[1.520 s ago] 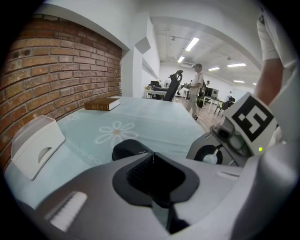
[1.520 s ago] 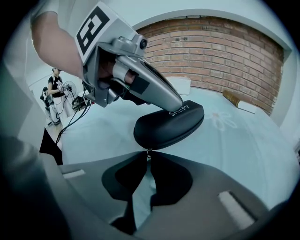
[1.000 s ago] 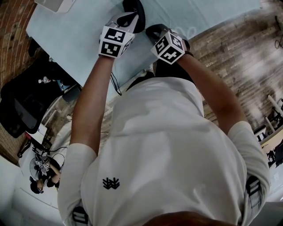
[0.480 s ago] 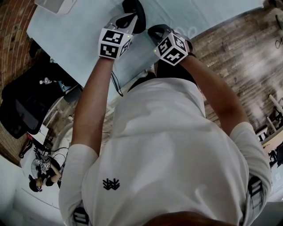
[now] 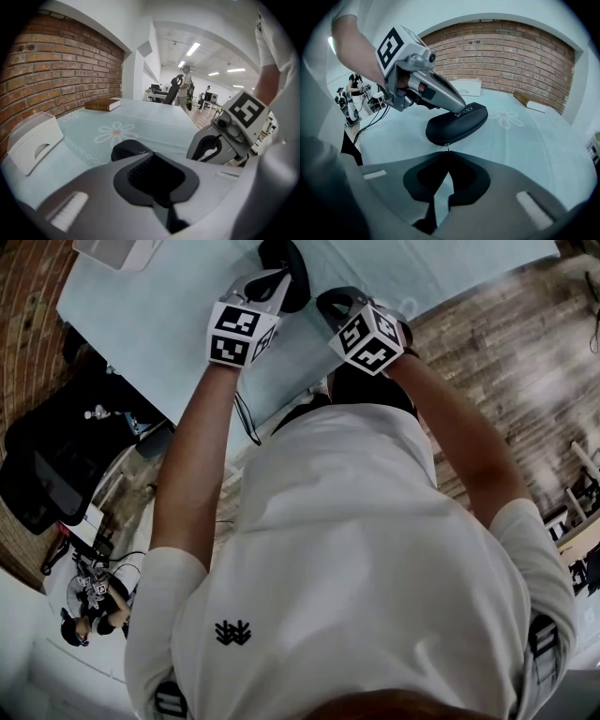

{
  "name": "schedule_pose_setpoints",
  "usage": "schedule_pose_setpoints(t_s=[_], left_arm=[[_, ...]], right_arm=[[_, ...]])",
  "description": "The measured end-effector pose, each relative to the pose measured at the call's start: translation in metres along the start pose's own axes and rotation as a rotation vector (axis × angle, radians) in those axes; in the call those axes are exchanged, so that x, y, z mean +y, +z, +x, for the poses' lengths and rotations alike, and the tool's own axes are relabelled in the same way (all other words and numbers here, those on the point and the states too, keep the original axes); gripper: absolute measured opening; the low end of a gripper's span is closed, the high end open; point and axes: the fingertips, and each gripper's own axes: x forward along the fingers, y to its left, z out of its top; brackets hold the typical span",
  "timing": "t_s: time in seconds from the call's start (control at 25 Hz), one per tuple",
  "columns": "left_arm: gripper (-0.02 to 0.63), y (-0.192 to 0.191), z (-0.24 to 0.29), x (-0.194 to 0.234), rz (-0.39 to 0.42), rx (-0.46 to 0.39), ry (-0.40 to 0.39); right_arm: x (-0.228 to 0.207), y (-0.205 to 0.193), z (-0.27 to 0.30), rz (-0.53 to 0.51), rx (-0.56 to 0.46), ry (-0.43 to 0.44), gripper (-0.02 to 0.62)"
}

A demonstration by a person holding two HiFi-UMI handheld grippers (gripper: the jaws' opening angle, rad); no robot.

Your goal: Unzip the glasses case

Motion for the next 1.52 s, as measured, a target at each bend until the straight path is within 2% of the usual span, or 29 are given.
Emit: schedule_pose_setpoints(t_s=[1.52], left_arm=[[0.054,-0.001,0.004,0.001,-0.048,0.003,-0.016]], right_arm=[[-0.051,0.016,0.013,-0.039,0.013,0.015,0.002]])
